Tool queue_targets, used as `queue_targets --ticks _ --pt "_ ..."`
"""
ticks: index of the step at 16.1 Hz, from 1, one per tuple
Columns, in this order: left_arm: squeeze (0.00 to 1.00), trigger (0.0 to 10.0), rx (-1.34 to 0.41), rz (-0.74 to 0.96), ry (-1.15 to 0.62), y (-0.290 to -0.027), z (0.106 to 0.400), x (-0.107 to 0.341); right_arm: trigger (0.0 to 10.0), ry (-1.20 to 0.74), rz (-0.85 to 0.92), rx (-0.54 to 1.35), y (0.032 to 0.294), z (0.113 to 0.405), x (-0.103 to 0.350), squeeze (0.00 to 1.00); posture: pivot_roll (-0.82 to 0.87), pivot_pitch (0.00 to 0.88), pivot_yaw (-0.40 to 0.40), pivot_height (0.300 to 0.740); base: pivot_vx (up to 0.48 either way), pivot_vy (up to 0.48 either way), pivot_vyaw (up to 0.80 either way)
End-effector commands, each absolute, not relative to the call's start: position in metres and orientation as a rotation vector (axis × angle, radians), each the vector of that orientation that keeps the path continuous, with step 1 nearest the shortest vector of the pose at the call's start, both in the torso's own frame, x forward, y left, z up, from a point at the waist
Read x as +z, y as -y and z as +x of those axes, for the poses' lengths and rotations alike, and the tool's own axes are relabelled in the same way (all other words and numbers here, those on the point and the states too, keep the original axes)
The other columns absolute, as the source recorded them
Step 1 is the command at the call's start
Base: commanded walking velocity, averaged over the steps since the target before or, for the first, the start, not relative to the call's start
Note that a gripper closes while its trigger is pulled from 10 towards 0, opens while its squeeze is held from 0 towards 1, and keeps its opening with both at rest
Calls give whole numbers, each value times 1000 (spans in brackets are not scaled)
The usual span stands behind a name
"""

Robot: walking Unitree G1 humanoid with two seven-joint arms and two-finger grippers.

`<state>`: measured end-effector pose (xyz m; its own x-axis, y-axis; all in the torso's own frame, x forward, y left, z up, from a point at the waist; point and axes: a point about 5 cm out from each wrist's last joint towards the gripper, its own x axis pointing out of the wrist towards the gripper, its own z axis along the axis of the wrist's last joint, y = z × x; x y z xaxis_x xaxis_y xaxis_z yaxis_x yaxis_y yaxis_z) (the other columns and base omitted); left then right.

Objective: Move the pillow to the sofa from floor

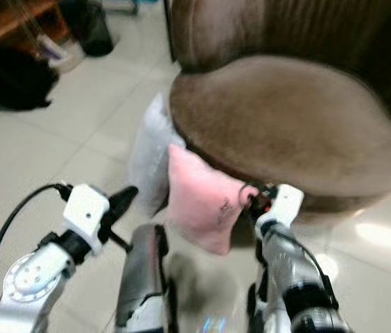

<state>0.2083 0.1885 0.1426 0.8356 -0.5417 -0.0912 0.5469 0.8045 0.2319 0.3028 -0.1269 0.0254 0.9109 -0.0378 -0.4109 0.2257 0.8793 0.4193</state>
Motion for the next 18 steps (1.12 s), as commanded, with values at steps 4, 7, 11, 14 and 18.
queue_targets --ticks 4,7,11,14,18 --pt "0 10000 -676 255 -33 -189 201 156 10000 -332 650 -224 132 306 24 1000 230 280 129 510 0 0 0" --pt "0 10000 -704 240 -74 -192 213 145 10000 -249 732 -195 129 315 33 1000 239 305 125 510 0 0 0" --pt "0 10000 -701 216 -117 -175 231 125 10000 -258 690 -53 106 320 38 1000 242 321 113 510 0 0 0" --pt "0 10000 -696 234 -107 -163 240 131 10000 -298 602 -28 88 322 37 0 273 329 110 510 0 0 0" --pt "0 10000 -706 263 -71 -168 241 170 10000 -339 528 -87 83 327 39 0 299 336 117 510 0 0 0"
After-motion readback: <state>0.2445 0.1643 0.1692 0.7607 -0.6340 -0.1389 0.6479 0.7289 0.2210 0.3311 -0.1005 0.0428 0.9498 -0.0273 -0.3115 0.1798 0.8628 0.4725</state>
